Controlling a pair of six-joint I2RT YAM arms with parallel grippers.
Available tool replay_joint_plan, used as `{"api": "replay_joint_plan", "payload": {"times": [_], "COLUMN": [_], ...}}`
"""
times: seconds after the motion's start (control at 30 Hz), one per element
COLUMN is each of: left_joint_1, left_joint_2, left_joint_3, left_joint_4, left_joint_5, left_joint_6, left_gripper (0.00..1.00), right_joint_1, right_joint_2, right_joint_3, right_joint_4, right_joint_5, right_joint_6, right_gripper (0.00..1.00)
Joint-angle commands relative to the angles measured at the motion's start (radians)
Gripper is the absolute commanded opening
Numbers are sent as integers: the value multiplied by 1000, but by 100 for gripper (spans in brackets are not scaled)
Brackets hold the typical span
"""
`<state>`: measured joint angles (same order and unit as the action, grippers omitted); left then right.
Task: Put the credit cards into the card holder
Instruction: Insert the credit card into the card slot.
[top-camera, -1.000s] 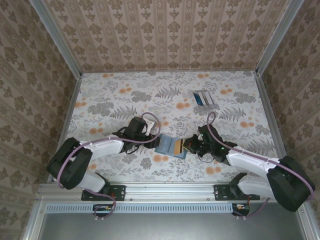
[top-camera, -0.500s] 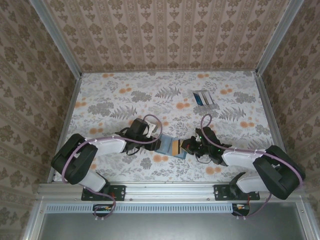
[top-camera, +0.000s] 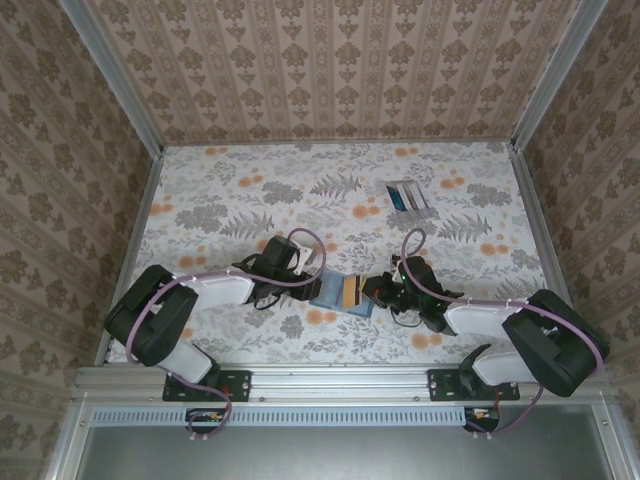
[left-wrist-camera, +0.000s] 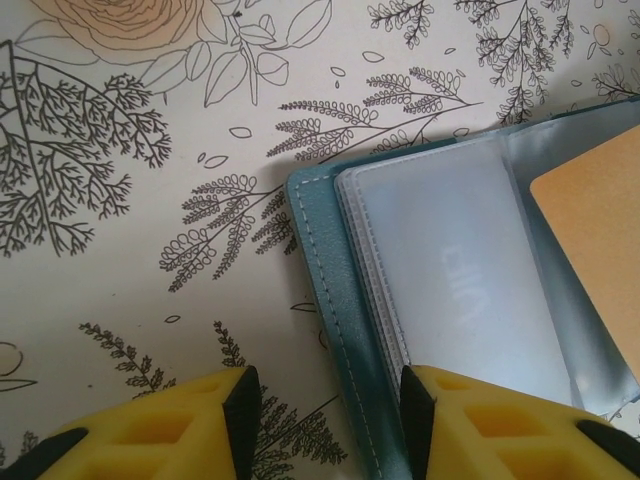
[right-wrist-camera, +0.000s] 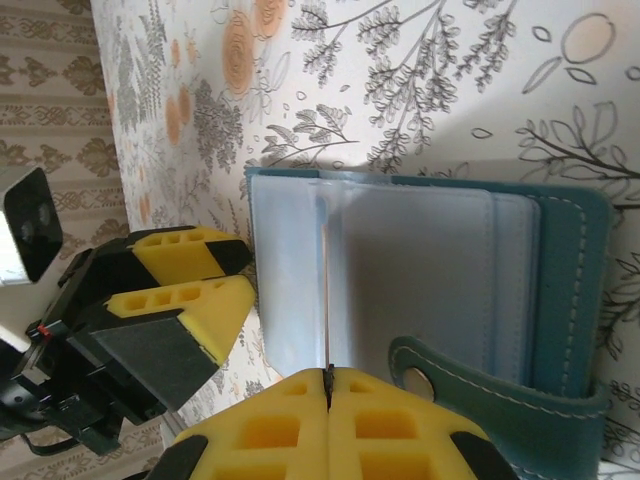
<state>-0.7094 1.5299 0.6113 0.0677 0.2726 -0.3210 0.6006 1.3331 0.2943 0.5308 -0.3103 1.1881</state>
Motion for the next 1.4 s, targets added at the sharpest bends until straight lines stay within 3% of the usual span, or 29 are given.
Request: {"api": "replay_joint_plan", "payload": {"times": [0.0, 0.3, 0.5, 0.97, 1.17, 1.37], "left_joint_1": [-8, -8, -8, -8, -8, -8], "left_joint_2": [29, 40, 47, 58, 63, 68], "left_joint_3": [20, 19, 21, 18, 13, 11], "left_joint_4": [-12, -4, 0, 12, 21, 28], "left_joint_5": [-6, 5, 14, 32, 43, 52], "left_joint_6": [-16, -21, -22, -37, -47, -54], "left_gripper": [45, 43, 40, 37, 29, 27], "right_joint_1": [7, 11, 19, 85, 100, 130], "right_joint_2": [40, 221, 262, 286, 287, 306], "right_joint_3": [-1, 28, 39, 51, 46, 66], "right_joint_4": [68, 188, 190, 218, 216, 220], "right_joint_5": [9, -29, -9, 191, 248, 294], "right_joint_6": [-23, 4, 2, 34, 49, 74], "right_gripper": [0, 0, 0, 0, 0, 0]}}
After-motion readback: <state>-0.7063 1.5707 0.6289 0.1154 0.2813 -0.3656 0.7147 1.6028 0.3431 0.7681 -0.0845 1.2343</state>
